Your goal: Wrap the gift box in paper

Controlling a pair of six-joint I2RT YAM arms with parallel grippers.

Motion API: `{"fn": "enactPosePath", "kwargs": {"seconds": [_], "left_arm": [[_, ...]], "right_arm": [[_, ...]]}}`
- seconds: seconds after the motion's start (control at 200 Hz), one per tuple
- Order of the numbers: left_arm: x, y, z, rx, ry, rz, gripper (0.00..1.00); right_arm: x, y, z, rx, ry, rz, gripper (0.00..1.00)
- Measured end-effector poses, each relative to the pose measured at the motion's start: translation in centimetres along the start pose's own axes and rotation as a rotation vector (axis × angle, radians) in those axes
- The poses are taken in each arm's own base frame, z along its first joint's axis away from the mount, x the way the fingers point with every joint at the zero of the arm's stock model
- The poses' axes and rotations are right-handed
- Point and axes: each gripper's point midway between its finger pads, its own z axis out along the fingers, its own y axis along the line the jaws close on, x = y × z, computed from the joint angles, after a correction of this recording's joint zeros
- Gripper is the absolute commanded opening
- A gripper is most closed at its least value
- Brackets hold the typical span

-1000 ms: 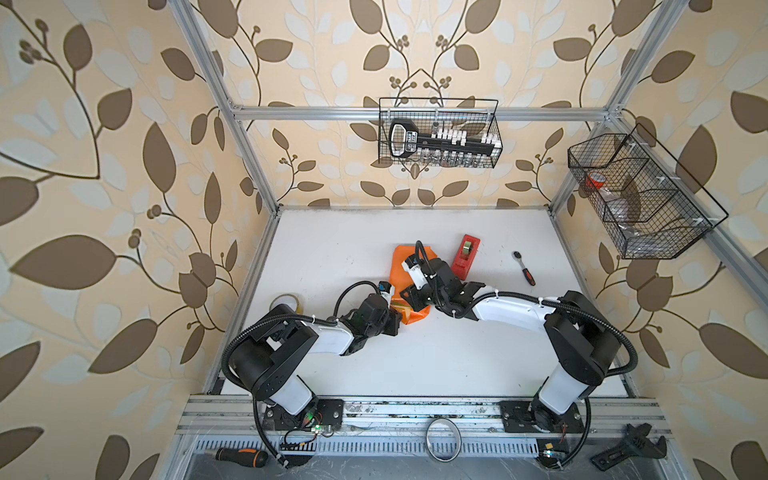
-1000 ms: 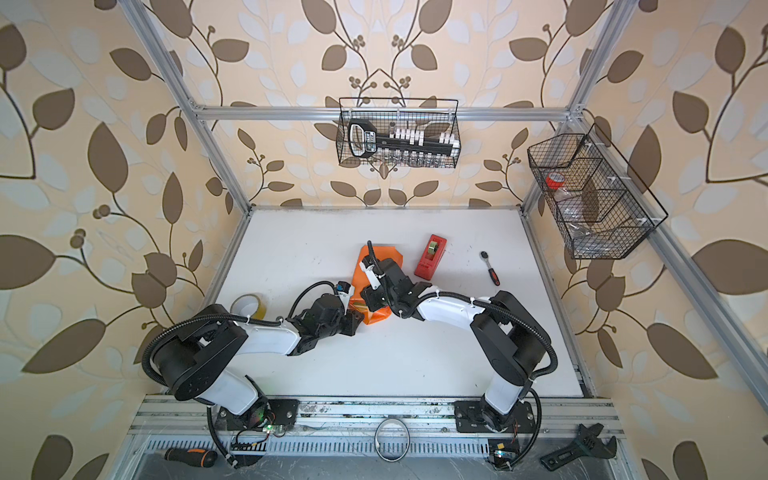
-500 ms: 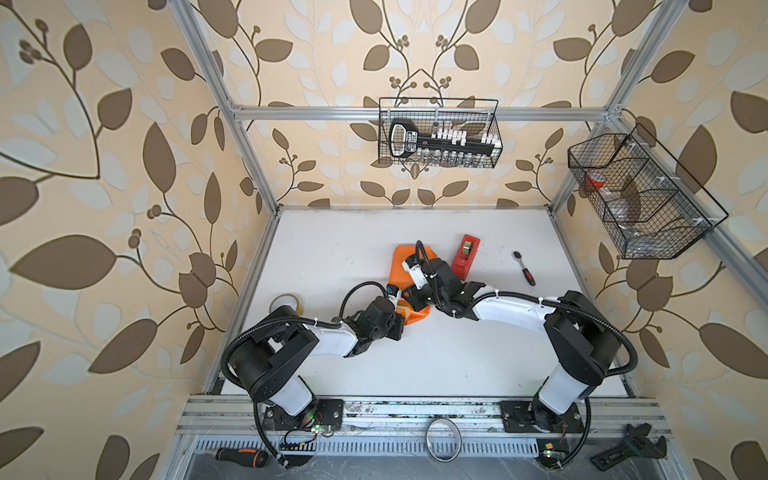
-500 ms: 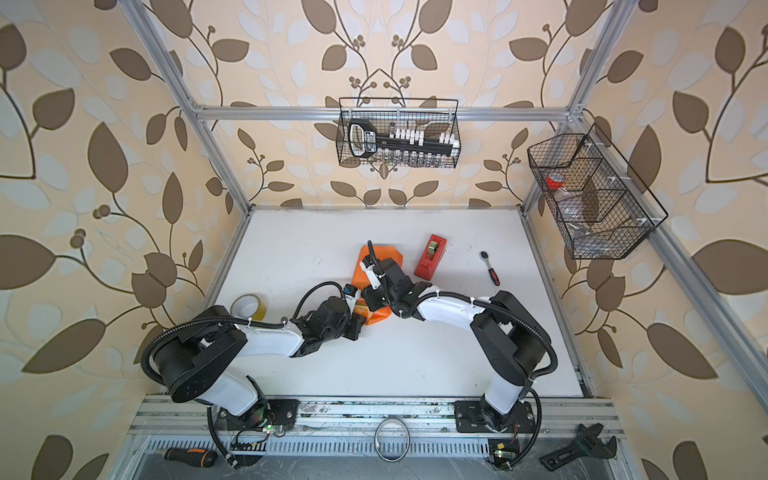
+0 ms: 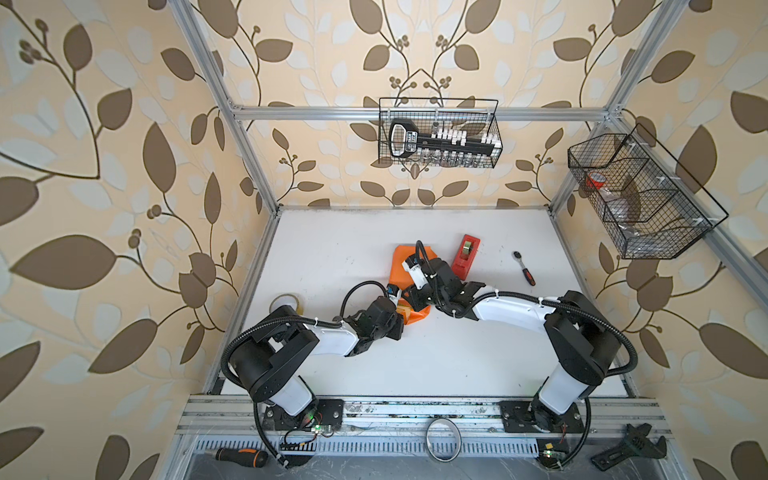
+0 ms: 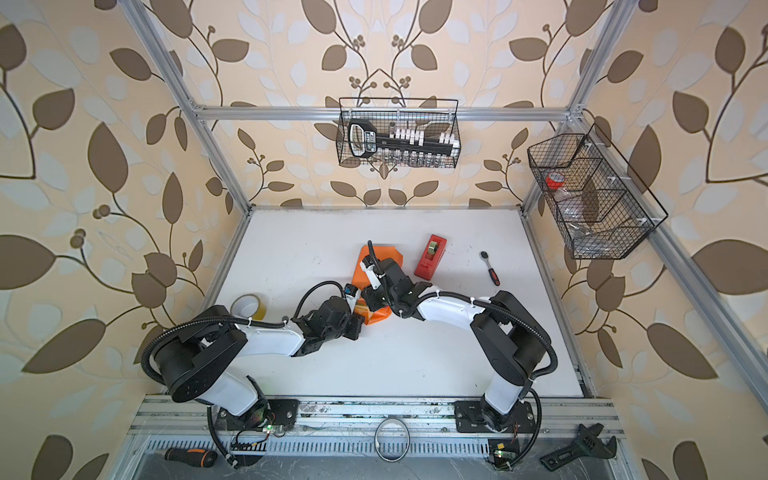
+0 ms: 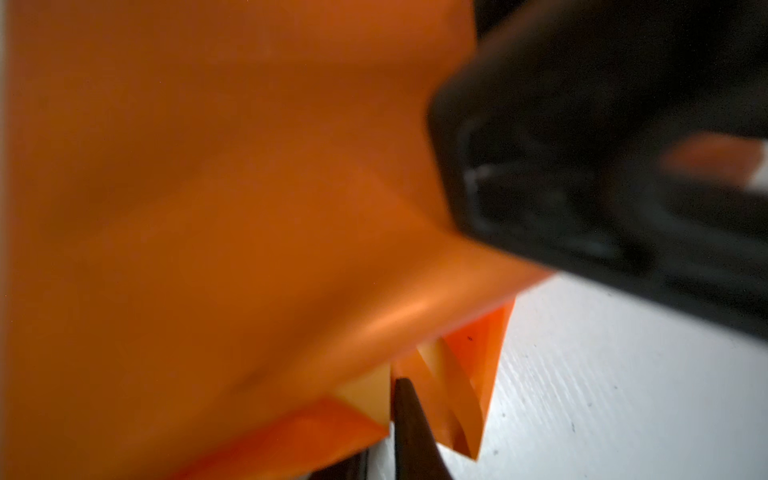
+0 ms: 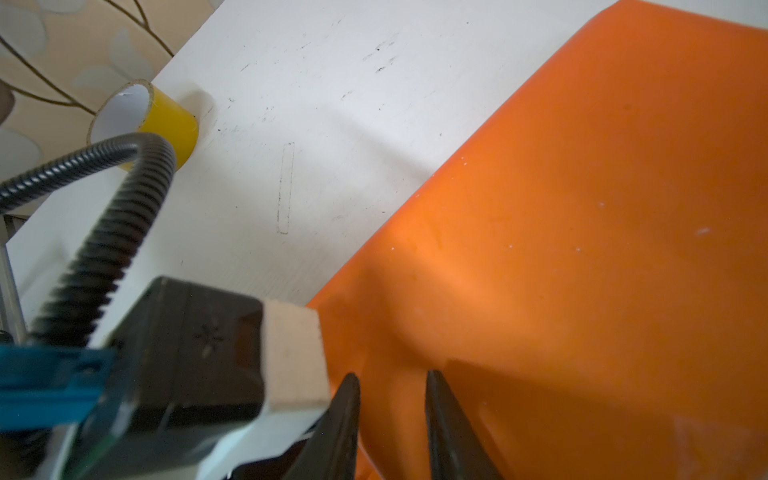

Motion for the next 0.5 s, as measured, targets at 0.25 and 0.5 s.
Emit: {"fn": "enactPosePath", "kwargs": {"seconds": [0.25,0.5], "left_arm": [[0.9,-1.1,-0.3,0.038,0.007,0.054,0.14],[1.3,-2.1,-0.4,0.075,0.006,0.081,0.12]], "right_arm": [[-0.1,-0.2,0.0,-0.008,-0.002,0.014,0.3],[-0.1,-0.4,0.0,-0.054,-0.009,0.051,0.3]]}}
